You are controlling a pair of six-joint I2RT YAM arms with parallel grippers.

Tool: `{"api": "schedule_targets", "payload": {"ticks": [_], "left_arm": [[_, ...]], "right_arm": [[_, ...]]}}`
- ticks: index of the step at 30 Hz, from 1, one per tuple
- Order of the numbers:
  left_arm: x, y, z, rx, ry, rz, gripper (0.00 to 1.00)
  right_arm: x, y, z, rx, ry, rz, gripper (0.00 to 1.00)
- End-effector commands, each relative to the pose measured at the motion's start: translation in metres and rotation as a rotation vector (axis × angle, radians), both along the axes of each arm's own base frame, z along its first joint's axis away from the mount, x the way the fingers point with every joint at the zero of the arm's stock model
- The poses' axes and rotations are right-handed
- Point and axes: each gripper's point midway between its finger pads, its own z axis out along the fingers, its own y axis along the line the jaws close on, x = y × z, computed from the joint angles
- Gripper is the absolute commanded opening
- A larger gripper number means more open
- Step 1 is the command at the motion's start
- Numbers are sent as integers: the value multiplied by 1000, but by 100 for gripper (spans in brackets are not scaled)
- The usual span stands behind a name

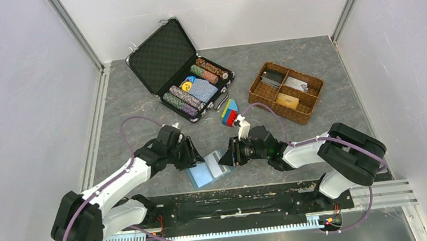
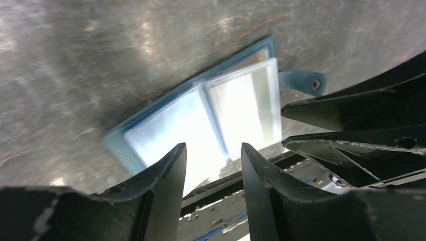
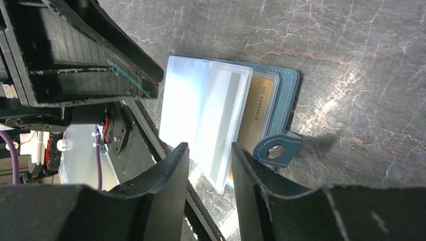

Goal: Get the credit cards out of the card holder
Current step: Open the card holder at the center of the board.

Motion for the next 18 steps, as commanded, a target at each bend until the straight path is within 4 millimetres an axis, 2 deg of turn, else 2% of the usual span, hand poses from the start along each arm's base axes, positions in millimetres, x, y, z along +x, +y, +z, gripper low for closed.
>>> {"api": "schedule_targets", "payload": {"ticks": [1, 4, 9, 18], "left_arm": [[4, 38, 1, 189, -38, 78, 51], [1, 47, -2, 212, -34, 119, 51], [-9, 44, -18, 185, 9, 120, 49], [-16, 43, -34, 171, 39, 107, 44]], "right_arm": [[2, 6, 17, 45, -43, 20, 40], [2, 5, 16, 41, -48, 16, 40], [2, 5, 14, 39, -42, 12, 40], [3, 3, 14, 34, -42, 4, 40]]}}
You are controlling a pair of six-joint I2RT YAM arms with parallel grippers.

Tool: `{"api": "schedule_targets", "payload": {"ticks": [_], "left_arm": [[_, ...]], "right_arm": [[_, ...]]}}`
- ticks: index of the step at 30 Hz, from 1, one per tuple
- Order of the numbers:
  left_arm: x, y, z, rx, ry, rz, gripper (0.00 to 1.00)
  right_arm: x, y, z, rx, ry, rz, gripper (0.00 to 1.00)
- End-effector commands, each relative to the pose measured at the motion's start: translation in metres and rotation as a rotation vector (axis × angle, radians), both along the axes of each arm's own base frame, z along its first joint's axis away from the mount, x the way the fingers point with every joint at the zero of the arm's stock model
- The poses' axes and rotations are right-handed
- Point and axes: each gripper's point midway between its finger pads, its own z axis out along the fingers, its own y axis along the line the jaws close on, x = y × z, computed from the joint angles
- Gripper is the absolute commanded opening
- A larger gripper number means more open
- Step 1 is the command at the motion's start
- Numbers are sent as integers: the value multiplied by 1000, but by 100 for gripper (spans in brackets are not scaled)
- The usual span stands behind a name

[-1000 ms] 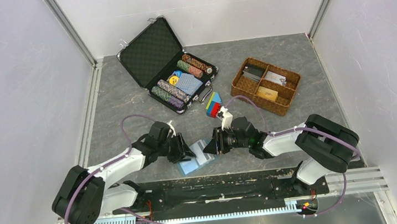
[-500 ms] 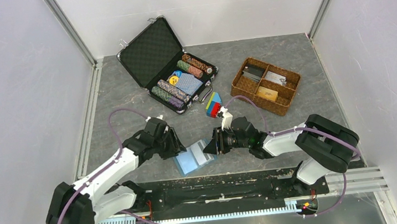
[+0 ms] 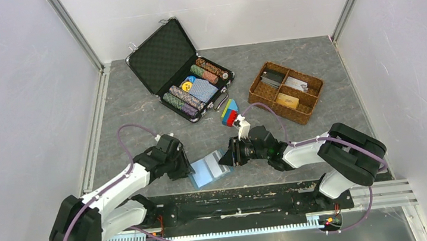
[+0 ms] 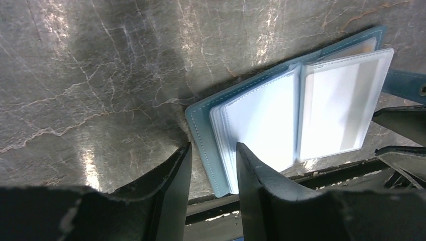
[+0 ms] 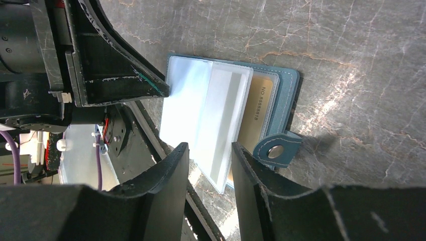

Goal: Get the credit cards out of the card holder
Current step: Open the card holder at the center of the board.

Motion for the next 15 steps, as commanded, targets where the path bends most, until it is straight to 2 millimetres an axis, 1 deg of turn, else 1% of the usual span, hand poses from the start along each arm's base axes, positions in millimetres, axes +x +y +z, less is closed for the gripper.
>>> {"api": "schedule_targets", "payload": {"ticks": [1, 3, 7, 15], "left_arm": [[6, -6, 0, -39, -23, 20, 43], [5, -12, 0, -77, -28, 3, 39], [3, -28, 3, -175, -35, -28, 35], [4, -38, 2, -227, -32, -47, 32]], "right_arm": [[3, 3, 13, 32, -40, 1, 40], [4, 2, 12, 22, -38, -5, 40], [7, -1, 13, 2, -53, -20, 40], [12, -6, 7, -51, -59, -39, 39]]}}
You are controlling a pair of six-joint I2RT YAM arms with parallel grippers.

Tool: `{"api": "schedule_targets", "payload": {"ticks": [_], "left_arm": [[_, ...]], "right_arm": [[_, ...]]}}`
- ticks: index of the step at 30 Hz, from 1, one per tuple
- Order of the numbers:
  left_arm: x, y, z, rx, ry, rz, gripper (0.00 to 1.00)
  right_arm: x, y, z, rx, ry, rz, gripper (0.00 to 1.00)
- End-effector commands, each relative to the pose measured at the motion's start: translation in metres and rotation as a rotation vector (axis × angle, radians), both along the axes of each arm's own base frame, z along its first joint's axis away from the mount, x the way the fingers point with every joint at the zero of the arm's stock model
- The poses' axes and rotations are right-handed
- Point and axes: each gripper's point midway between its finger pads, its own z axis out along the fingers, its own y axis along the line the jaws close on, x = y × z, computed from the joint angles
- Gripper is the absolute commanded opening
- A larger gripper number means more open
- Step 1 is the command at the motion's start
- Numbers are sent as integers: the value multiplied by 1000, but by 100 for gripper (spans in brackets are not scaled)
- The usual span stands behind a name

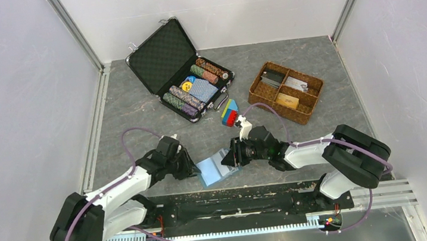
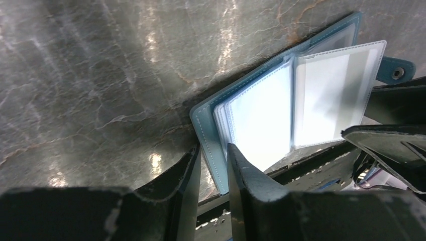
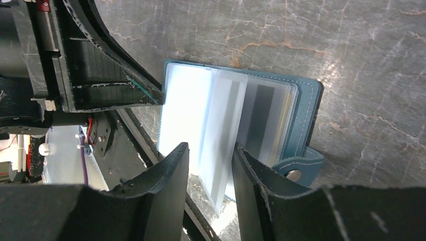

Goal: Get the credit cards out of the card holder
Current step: Open the card holder at the center of the board.

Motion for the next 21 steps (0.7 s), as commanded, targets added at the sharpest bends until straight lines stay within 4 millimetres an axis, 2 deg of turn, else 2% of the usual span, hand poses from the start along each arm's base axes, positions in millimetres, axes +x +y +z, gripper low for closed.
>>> {"api": "schedule_targets", "payload": {"ticks": [1, 5, 11, 21], "left_arm": [[5, -14, 5, -76, -10, -6, 32], [6, -17, 6, -90, -12, -10, 32], [7, -20, 8, -105, -13, -13, 32], [8, -32, 11, -162, -4, -34, 32]], "right_arm": [[10, 3, 12, 2, -52, -13, 39], [9, 4, 15, 11, -56, -8, 39], [6, 11, 31, 73, -72, 18, 40], [-7, 22, 41, 129, -62, 67, 40]]}}
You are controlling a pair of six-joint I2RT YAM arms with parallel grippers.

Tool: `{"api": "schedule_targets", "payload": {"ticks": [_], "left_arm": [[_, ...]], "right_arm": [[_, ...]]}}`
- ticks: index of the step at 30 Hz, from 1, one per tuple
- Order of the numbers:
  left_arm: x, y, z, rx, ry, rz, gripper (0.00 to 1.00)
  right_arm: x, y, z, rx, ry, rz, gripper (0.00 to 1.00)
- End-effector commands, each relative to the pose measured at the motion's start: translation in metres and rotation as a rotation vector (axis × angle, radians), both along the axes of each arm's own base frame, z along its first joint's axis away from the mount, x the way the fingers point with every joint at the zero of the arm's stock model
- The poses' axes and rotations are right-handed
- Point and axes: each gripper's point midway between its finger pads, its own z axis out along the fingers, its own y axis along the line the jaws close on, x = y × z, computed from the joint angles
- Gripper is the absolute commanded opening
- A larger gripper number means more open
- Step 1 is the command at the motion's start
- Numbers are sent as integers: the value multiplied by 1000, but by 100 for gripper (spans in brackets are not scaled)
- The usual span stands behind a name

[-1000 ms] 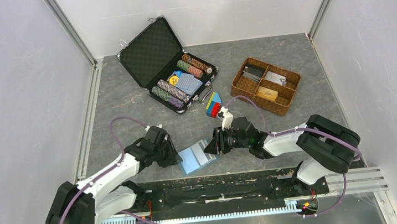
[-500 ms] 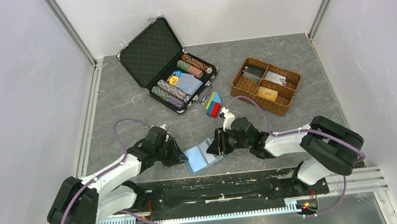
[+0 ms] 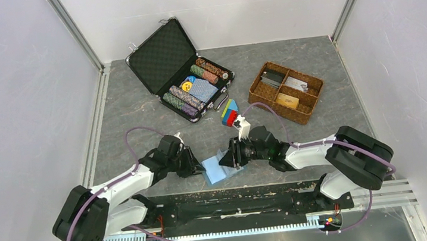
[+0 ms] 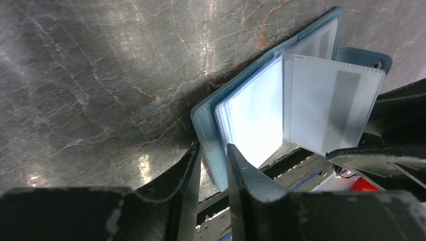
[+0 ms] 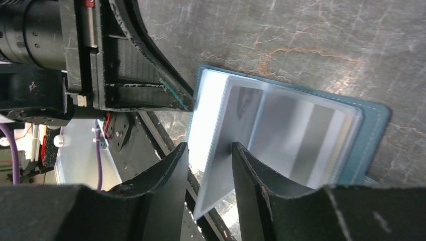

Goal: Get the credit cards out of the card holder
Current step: Open the card holder at the center of the board, then remove the credit card from the card holder.

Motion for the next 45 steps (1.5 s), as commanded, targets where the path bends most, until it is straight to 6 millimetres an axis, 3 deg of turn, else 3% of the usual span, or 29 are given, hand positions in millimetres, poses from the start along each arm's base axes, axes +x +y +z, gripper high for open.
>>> {"api": "schedule_targets", "payload": {"ticks": [1, 17, 22, 29, 34, 45], "left_arm": [[4, -13, 8, -73, -1, 1, 32], [15, -4, 30, -22, -64, 30, 39], [16, -13, 40, -76, -88, 0, 38], [14, -34, 48, -191, -90, -78, 27], [12, -43, 43, -234, -72, -105, 21], [-1, -22, -5, -104, 26, -59, 18]], "right_arm": [[-3, 18, 29, 92, -47, 43, 41], [-2, 21, 28, 54, -65, 44, 43], [11, 9, 15, -45, -89, -11, 40], [18, -1, 6, -72, -78, -46, 37], [15, 3, 2, -61, -60, -24, 37], [13, 6, -11, -68, -26, -13, 37]]}}
